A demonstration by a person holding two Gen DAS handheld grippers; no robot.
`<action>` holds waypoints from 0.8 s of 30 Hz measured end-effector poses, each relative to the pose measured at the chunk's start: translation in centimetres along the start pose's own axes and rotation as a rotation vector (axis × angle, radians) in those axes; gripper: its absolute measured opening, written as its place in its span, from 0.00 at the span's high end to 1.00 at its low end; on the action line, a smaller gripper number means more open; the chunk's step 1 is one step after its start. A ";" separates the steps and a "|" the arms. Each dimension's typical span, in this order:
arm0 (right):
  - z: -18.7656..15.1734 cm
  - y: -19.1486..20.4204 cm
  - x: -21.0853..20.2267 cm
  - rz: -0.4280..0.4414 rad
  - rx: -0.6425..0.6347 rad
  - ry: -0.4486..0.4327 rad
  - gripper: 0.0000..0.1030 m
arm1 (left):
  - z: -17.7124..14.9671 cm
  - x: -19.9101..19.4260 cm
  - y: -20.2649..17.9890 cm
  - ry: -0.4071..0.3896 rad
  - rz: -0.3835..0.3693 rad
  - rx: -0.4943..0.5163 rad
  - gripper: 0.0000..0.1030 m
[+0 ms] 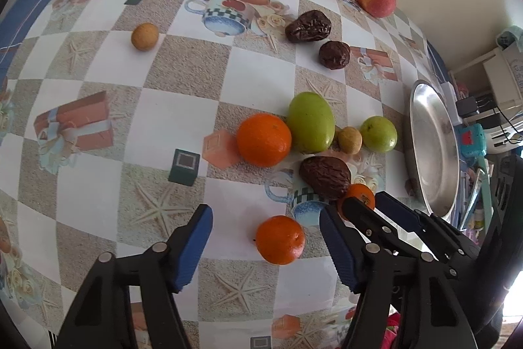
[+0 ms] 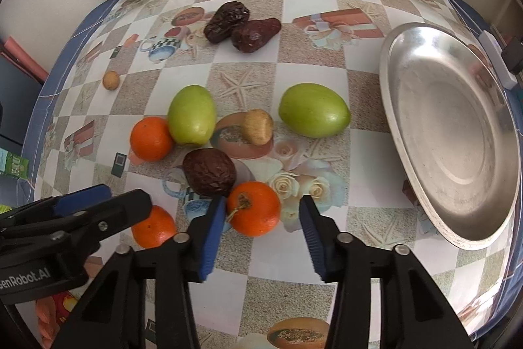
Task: Organize fruits
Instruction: 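Grasp a large orange with the left tool while the right tool grasps a small tangerine, then drop the orange and tangerine into the steel plate from both tools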
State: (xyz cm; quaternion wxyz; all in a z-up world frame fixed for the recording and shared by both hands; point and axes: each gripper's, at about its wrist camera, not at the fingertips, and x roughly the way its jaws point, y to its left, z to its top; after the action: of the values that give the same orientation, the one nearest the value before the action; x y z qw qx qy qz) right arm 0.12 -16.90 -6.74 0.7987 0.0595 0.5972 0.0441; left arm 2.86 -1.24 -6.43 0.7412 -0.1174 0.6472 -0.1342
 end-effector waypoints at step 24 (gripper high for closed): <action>-0.9 -3.7 -0.9 -0.006 0.159 -0.019 0.65 | -1.0 1.4 -0.3 0.090 -0.060 -0.015 0.65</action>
State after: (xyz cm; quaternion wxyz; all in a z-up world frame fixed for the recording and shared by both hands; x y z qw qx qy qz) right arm -1.02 -20.62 -6.65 0.7971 0.1211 0.5915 -0.0064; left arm 2.01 -1.98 -7.82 0.7060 -0.1363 0.6771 -0.1564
